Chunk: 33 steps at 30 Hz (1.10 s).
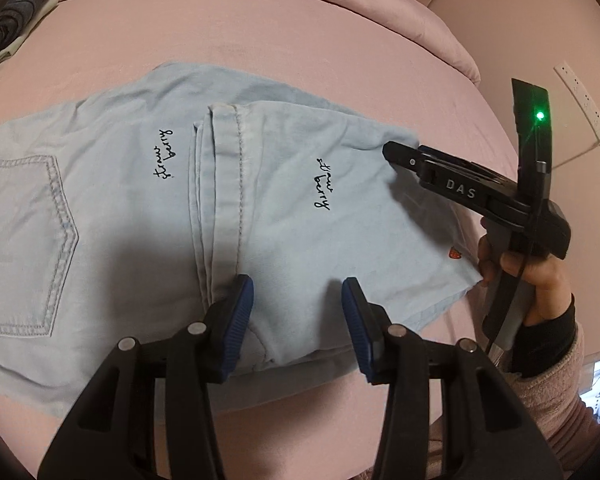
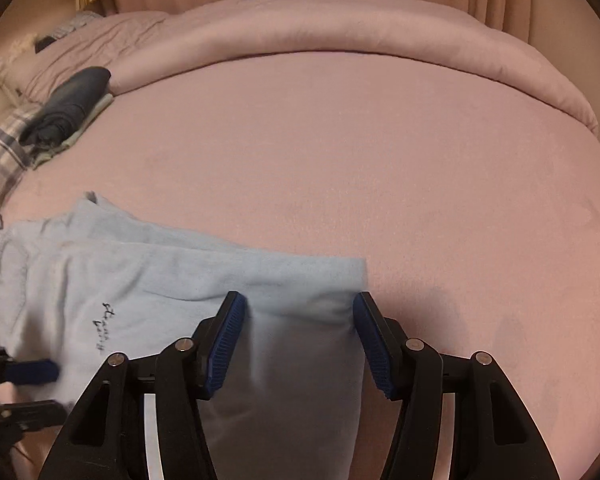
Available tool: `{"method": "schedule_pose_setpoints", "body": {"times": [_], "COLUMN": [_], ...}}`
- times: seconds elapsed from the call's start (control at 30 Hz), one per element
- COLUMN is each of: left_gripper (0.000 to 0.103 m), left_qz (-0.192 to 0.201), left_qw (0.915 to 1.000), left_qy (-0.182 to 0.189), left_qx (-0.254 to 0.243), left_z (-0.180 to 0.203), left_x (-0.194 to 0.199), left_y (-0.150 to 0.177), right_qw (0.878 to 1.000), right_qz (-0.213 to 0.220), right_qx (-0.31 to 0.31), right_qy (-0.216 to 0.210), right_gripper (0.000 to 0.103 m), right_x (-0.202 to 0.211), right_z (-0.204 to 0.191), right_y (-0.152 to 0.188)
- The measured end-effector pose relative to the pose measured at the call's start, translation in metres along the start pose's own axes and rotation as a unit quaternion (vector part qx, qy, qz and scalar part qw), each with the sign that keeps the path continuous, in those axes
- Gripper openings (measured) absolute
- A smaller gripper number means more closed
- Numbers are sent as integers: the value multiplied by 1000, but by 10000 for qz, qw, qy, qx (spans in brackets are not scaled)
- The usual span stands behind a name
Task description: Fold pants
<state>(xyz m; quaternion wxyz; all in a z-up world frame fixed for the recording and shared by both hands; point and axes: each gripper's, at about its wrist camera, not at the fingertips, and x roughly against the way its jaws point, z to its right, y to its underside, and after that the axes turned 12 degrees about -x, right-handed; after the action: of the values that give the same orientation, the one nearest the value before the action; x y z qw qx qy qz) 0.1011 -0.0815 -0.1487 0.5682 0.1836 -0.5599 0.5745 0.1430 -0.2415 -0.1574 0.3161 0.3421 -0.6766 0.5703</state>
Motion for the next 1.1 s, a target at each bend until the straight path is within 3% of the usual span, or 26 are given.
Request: {"method": "schedule_pose_setpoints", "body": {"times": [0.17,0.4,0.6,0.73,0.93,1.0,1.1], "left_gripper": [45,46,45,44,48,51,51], "left_qz": [76,211,372,484,660,653,659], "left_qw": [9999,9995,9983,9966,9949,9950,9942], "left_qy": [99,226,412,608,634,574,677], "left_qx": [77,110,167,284,418,494,516], "left_z": [-3,-11,-20,-31,-46,-52,-57], "left_x": [-1,1,9,20,41,45,46], "left_y": [1,11,23,31,47,54,64], "right_qw": [9998,9980,9980,9979,9914,9881,9807], "right_qz": [54,376,75,-239,-25,-10,-175], "right_qx": [-169,382,548,354,697,963,1422], "right_qy": [-125,-342,-319,-479,-1107,-1200,-1331], "right_gripper": [61,61,61,61,61,55,31], "right_x": [20,71,61,70,82,72,47], "right_z": [8,3,13,19,-17,-43,-82], "right_y": [6,60,95,89,60,49,36]}}
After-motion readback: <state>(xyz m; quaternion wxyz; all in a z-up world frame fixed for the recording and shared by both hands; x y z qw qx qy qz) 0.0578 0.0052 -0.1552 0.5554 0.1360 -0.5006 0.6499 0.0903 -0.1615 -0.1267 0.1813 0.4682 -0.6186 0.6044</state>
